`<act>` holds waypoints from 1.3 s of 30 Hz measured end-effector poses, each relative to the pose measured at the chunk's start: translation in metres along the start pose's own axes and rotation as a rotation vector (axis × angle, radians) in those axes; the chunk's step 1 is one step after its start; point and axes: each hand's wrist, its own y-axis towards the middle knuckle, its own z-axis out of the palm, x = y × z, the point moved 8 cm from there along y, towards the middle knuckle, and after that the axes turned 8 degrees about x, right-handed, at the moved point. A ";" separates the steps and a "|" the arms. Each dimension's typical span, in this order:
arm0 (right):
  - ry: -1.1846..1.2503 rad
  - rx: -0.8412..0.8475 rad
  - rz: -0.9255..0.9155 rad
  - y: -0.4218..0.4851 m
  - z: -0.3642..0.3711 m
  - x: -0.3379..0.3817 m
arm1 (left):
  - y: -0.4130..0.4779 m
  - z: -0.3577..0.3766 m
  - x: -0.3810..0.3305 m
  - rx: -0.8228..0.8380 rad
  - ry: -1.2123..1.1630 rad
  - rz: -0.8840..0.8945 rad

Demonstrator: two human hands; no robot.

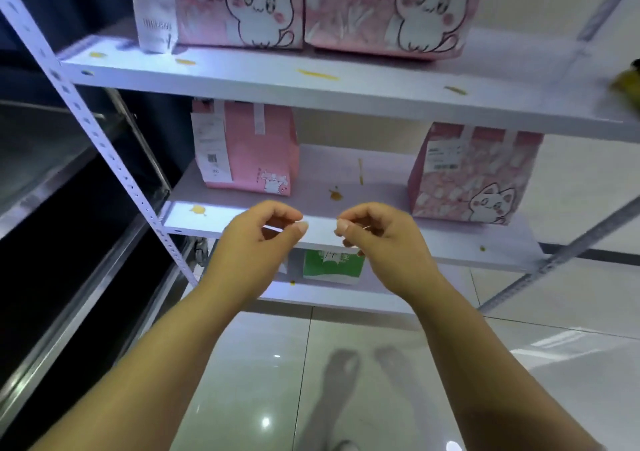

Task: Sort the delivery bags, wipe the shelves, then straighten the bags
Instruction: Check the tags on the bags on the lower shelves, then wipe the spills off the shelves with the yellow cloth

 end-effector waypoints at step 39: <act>-0.622 -0.599 0.169 -0.021 -0.447 -0.012 | 0.161 0.278 -0.249 0.243 -0.063 0.216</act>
